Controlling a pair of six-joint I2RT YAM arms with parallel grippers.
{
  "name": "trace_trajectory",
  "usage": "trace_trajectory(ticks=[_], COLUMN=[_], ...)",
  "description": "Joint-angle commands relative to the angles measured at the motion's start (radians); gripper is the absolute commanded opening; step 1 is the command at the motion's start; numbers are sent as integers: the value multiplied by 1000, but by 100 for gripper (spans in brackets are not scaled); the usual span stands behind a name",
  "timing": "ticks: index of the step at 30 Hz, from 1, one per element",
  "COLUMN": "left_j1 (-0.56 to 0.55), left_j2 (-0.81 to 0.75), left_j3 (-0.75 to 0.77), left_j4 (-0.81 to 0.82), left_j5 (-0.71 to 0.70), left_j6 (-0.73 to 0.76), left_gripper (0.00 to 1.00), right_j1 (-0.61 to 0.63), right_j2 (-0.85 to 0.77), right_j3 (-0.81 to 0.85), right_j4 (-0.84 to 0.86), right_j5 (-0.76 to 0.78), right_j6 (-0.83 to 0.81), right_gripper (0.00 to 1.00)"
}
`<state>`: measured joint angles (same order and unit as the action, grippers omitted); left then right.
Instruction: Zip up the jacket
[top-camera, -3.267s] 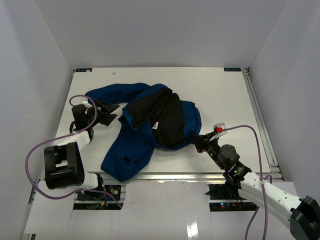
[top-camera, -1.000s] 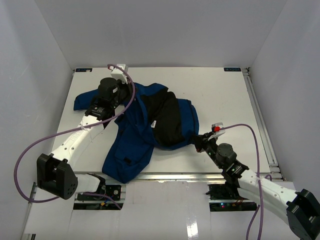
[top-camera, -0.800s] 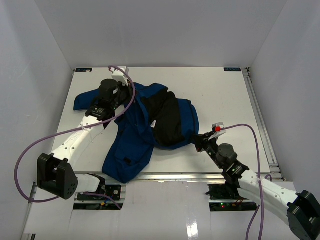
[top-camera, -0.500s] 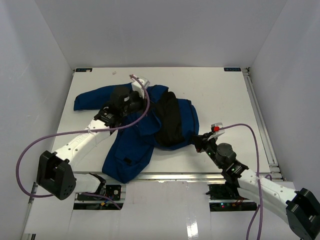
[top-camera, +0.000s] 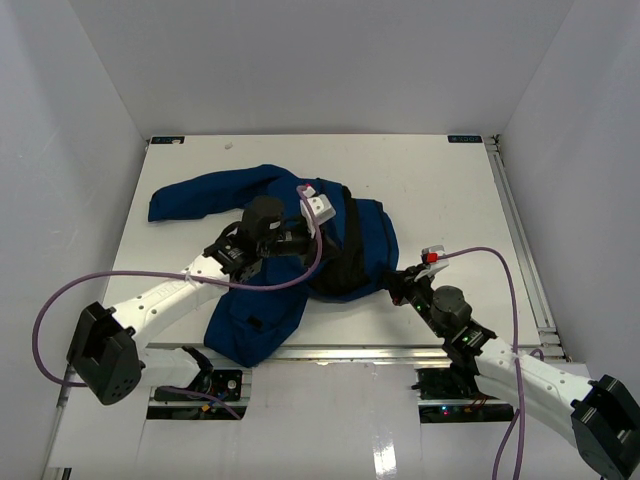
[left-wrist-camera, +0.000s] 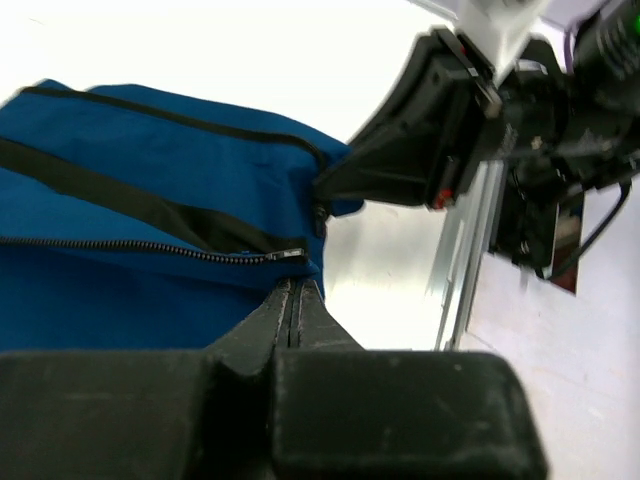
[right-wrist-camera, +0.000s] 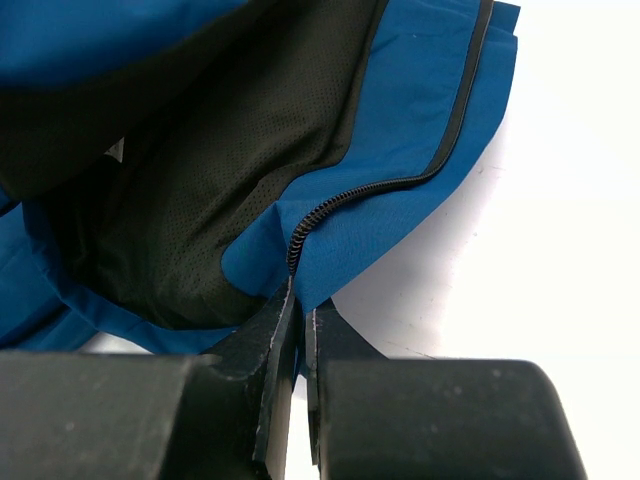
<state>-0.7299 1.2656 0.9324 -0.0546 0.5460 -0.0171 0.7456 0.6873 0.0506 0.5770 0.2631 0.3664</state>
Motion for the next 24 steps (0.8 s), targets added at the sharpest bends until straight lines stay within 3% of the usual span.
trace_trajectory(ticks=[1,4,8,20,23,24], left_j1=[-61,-94,-101,-100,-86,-69], left_j2=[30,-28,-137,-187,-212,-225], left_j3=[-66,-167,-236,-192,-198,-215], left_j4=[-67,-12,74,65,71,94], left_j5=[57,61,22,-424,-557,-532], left_j6=[51,70,41,-377,-524,-568], left_gripper=[14,37,54,61,72,73], right_j1=[-6,-5,-6,-6,-5,-5], right_j2=[4,12,18,-19,-24,-27], right_j3=[46,53,54,51,48,48], right_j4=[44,44,41,23,21,20], right_j5=[33,25,20,4,1,-1], right_j6=[2,0,2,11,12,13], right_gripper=[8,8,8,8,8,8])
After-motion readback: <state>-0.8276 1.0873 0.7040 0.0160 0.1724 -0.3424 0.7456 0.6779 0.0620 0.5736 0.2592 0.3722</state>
